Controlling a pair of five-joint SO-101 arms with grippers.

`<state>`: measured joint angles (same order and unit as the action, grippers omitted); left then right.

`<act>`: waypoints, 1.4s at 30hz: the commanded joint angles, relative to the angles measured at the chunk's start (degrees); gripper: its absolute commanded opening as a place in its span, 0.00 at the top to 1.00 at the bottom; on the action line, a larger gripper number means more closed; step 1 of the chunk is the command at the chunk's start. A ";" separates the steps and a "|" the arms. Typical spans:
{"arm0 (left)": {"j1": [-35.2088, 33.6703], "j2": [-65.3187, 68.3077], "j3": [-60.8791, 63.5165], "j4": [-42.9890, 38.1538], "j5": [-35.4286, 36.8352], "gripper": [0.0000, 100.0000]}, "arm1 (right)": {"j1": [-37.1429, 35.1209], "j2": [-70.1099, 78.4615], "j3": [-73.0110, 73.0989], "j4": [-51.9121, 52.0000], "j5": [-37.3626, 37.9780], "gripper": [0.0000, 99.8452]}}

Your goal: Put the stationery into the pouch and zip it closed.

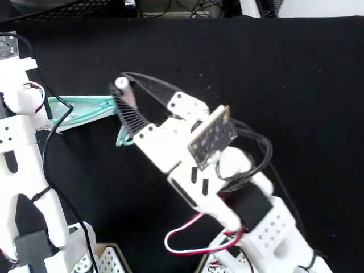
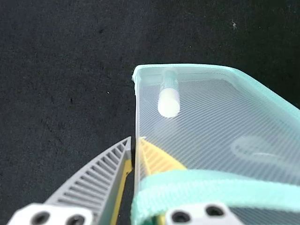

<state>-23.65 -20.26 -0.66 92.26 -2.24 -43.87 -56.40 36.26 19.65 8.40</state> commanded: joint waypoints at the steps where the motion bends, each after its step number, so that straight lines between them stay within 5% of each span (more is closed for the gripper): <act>1: -0.13 -0.35 -0.31 0.35 -0.18 0.97 | -1.58 -0.66 4.35 -12.48 -0.35 0.99; 7: -0.04 -0.35 -0.31 0.26 -0.18 0.97 | -2.81 4.44 6.29 -25.23 -0.35 0.99; 21: -0.13 -0.53 -0.22 0.26 -0.18 0.97 | -2.55 22.20 -0.22 -26.37 -0.35 0.99; 36: -0.22 -0.35 -0.31 0.26 -0.18 0.97 | -3.96 8.13 17.45 -26.37 2.55 0.99; 42: -0.22 -0.35 -0.31 0.26 -0.18 0.97 | -4.92 2.68 12.79 -25.85 7.03 0.99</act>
<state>-23.56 -20.26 -0.66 92.26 -2.24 -47.82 -50.59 53.41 -5.67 14.20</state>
